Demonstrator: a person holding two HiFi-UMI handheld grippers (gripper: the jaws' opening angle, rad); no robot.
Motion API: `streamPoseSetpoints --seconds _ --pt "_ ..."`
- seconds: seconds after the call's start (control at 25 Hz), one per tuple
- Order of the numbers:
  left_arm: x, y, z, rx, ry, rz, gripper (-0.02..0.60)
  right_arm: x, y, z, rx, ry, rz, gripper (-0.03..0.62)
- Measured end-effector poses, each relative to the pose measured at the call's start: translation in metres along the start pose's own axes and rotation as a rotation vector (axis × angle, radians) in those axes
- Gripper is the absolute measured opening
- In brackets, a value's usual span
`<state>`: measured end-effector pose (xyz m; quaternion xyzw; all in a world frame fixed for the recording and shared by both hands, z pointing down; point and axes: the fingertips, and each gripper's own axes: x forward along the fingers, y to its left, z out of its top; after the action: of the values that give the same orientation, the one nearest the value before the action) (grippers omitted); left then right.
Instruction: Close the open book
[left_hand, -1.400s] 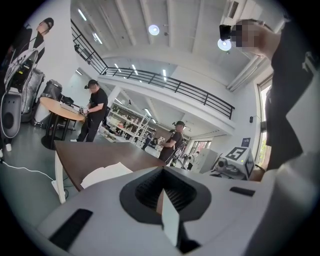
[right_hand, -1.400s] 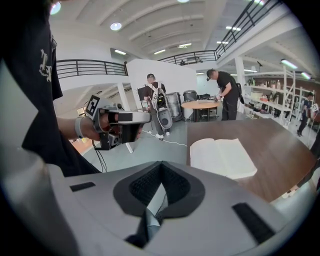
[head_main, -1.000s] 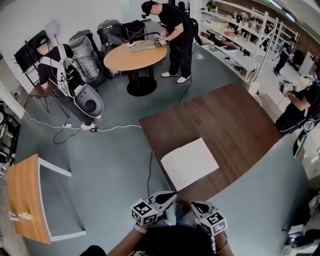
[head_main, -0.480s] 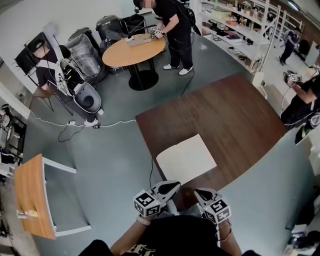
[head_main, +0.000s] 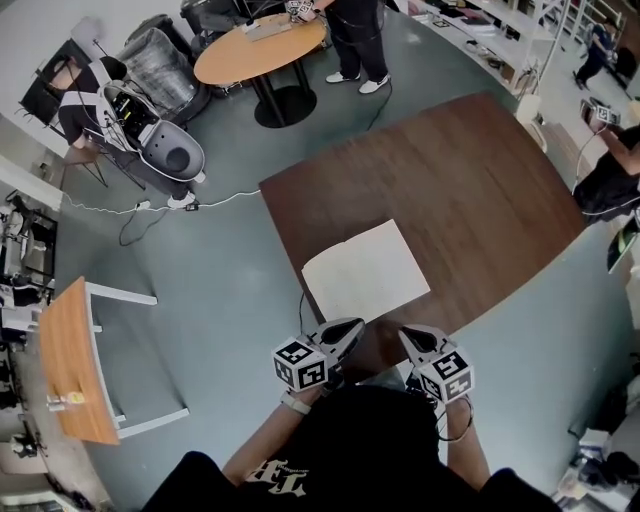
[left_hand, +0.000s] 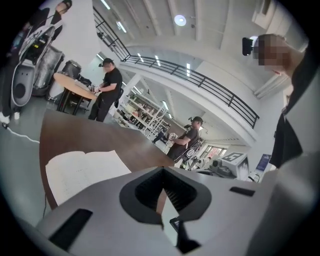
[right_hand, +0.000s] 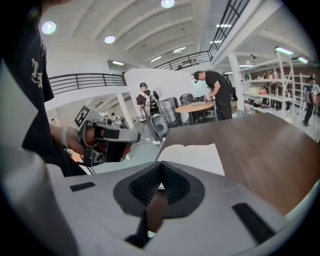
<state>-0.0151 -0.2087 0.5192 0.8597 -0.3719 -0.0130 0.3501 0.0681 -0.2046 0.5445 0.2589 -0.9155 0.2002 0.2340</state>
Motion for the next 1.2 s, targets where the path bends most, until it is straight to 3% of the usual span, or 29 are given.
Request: streamPoseSetpoints --seconds 0.12,0.28,0.52,0.76,1.2 --pt "0.001 0.007 -0.014 -0.057 0.0 0.012 0.005 0.003 -0.004 -0.006 0.013 0.003 0.005 -0.012" --pt "-0.007 0.016 -0.03 -0.068 0.012 0.031 0.005 0.021 -0.002 -0.027 0.023 0.026 0.028 -0.012" --pt "0.002 0.029 -0.056 -0.077 0.043 0.059 0.005 0.064 -0.015 -0.082 -0.174 0.131 0.046 -0.012" --pt "-0.005 0.034 -0.073 -0.092 0.089 0.073 0.005 0.106 -0.005 -0.112 -0.23 0.165 0.101 -0.012" --pt "0.002 0.033 -0.1 -0.103 0.152 0.056 0.005 0.16 0.003 -0.145 -0.214 0.26 0.189 -0.012"
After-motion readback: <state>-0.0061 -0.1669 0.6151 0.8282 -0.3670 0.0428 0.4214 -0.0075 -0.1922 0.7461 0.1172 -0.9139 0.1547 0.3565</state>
